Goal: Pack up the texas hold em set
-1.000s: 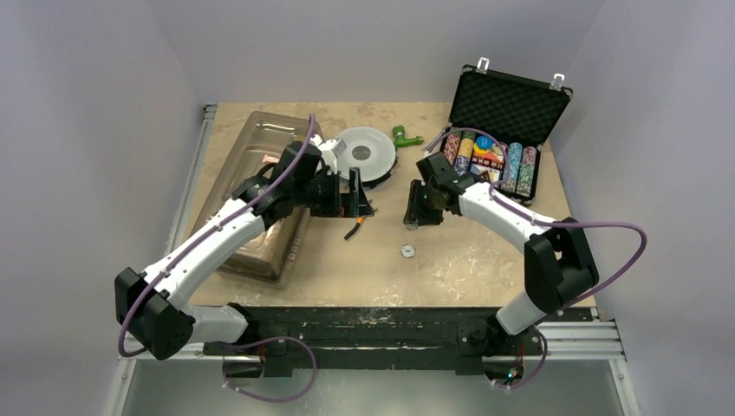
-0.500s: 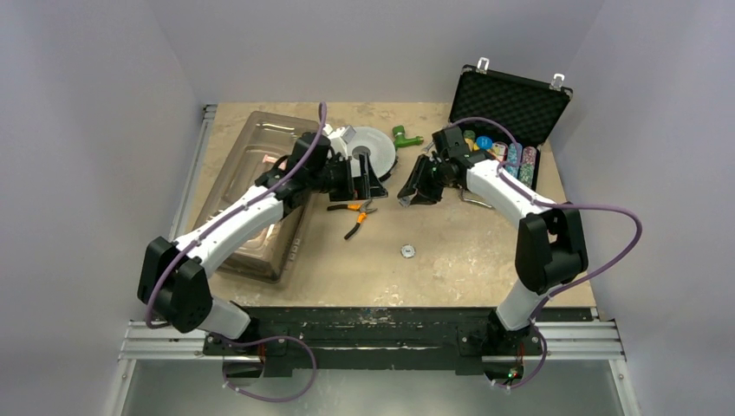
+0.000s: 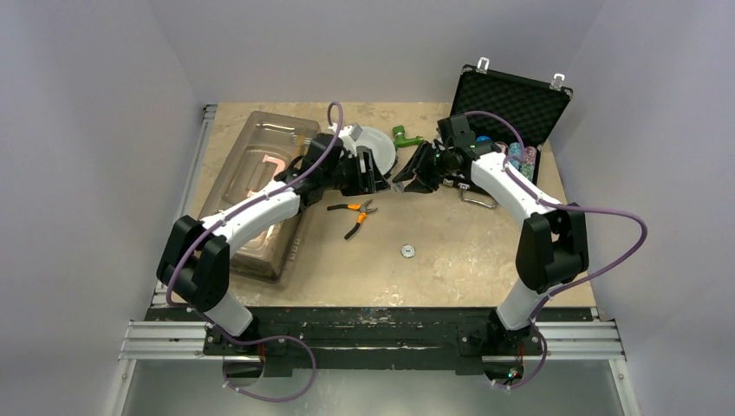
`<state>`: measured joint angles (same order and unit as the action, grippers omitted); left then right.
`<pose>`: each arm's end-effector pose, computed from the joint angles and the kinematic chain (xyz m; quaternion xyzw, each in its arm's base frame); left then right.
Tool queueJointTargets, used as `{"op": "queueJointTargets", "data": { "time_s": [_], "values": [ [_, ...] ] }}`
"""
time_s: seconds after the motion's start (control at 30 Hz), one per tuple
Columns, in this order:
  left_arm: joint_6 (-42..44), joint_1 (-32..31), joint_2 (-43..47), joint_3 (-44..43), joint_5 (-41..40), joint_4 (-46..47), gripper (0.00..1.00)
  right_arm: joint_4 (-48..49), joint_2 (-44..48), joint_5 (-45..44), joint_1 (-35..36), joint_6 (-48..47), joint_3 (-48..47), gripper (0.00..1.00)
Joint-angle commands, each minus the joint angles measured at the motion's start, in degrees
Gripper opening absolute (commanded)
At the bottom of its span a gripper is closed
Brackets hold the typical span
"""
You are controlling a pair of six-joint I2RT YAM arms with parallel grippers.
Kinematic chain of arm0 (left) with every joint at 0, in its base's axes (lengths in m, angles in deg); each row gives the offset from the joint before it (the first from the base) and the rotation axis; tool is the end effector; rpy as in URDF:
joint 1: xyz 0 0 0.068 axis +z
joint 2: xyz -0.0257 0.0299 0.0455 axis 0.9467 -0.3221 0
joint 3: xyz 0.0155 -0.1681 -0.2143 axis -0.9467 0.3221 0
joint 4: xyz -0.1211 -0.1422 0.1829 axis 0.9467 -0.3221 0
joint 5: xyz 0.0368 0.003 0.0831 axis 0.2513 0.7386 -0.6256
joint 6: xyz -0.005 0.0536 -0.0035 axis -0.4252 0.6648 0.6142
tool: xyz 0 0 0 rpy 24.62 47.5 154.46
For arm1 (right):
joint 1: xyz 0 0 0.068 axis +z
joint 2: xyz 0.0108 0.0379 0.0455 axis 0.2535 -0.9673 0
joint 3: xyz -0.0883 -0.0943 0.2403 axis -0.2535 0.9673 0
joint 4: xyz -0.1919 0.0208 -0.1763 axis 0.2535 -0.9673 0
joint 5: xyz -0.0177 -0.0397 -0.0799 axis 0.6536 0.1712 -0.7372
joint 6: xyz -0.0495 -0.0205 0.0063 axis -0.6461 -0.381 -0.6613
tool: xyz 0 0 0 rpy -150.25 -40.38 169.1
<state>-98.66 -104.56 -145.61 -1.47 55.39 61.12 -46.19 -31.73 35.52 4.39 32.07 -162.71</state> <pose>0.2999 -0.2099 0.2741 0.0215 0.8664 -0.3935 0.3067 0.3445 0.1342 0.2700 0.1975 0.9084 0.3399 0.1424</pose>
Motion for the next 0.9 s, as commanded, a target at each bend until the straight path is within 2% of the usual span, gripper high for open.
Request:
{"op": "queueJointTargets", "data": {
  "time_s": [0.0,0.3,0.87],
  "values": [
    [0.0,-1.7,-1.1,-2.0,-3.2,5.6,0.61,0.5,-0.4,2.1,-0.3,1.9,-2.6,0.28],
    [-1.1,-2.8,-4.3,-4.3,-2.6,6.1,0.57,2.4,-0.4,3.6,-0.5,3.6,-1.8,0.27],
    [-1.9,-3.1,-7.7,-7.5,-2.5,5.0,0.34,4.1,0.4,4.1,-0.5,5.5,0.2,0.26]
  ]
}}
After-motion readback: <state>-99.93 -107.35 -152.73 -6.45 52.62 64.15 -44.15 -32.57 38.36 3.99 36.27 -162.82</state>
